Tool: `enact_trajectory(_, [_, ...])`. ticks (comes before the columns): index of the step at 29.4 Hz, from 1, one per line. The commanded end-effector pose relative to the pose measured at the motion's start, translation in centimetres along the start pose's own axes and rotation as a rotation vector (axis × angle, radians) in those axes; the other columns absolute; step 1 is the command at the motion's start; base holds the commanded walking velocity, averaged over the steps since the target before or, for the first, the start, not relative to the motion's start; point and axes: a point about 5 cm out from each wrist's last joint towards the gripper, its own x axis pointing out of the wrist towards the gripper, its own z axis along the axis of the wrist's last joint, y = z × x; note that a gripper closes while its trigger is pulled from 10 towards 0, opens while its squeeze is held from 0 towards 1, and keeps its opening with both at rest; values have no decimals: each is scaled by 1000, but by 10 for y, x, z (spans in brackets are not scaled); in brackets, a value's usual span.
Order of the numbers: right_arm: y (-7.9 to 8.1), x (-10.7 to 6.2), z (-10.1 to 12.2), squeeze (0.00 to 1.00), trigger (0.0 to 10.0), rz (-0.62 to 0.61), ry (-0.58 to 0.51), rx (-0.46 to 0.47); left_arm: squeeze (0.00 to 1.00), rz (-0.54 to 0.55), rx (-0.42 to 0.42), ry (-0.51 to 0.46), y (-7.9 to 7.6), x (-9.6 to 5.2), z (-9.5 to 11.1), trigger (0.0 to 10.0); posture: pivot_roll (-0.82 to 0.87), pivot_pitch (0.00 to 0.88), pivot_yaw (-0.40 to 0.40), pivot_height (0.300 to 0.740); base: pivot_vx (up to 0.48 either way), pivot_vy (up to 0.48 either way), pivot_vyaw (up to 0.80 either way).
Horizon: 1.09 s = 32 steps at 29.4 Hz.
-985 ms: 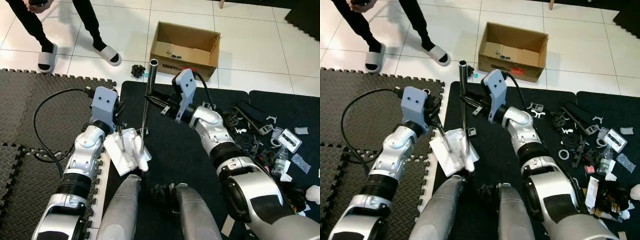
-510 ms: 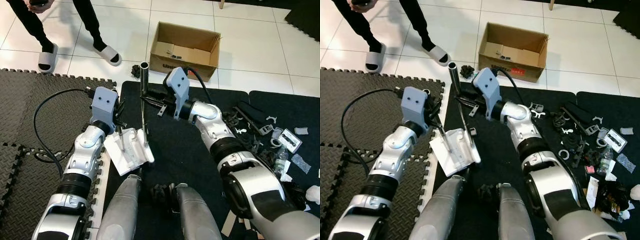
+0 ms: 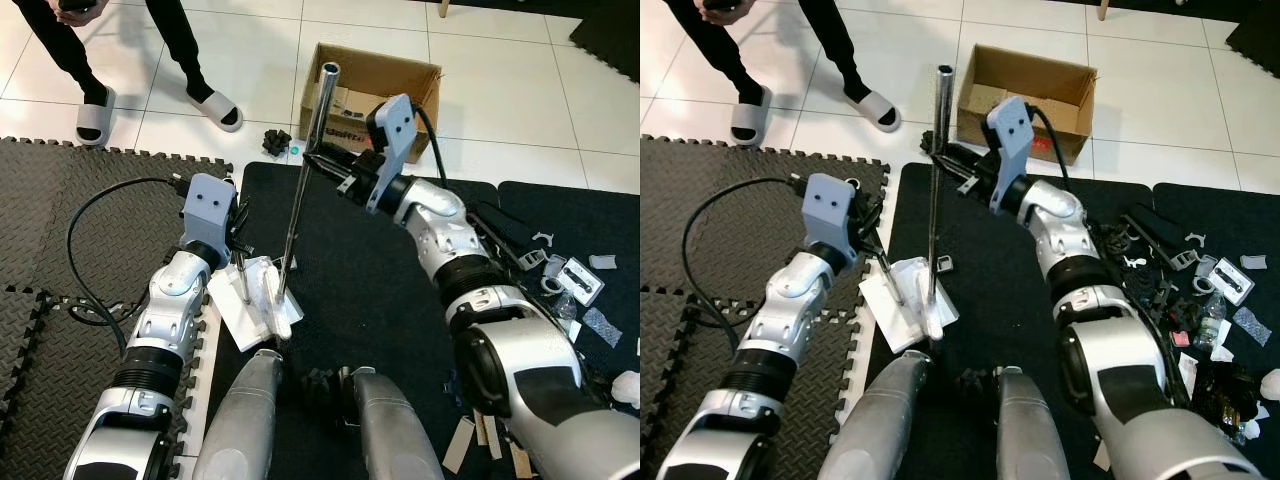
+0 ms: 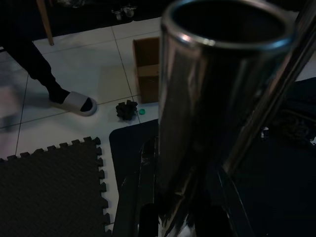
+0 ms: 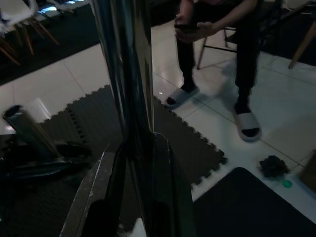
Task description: Sweep floor
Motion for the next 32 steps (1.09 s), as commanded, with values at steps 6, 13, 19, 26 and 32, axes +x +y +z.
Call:
enact_trajectory(6, [-11,3,31,0,10000,-55,-123,-31,0,-29,-13,12,-9,0,-6,10000,70,282,-30,740,0,0,0])
enact_trajectory(13, [-1,11,34,0,10000,-9,-101,-144,0,-27,-12,12,-8,0,-6,10000,72,283,-29,740,0,0,0])
enact_trajectory(19, [16,19,23,0,10000,57,-54,-236,0,-24,-14,15,-8,-1,-7,10000,74,288,-31,740,0,0,0])
enact_trajectory(26, [16,19,21,0,10000,46,-17,-333,0,-24,-14,15,-8,-1,-7,10000,74,288,-31,740,0,0,0])
enact_trajectory(32, [14,16,16,0,10000,39,42,-433,0,-25,-15,15,-8,-1,-7,10000,72,288,-30,740,0,0,0])
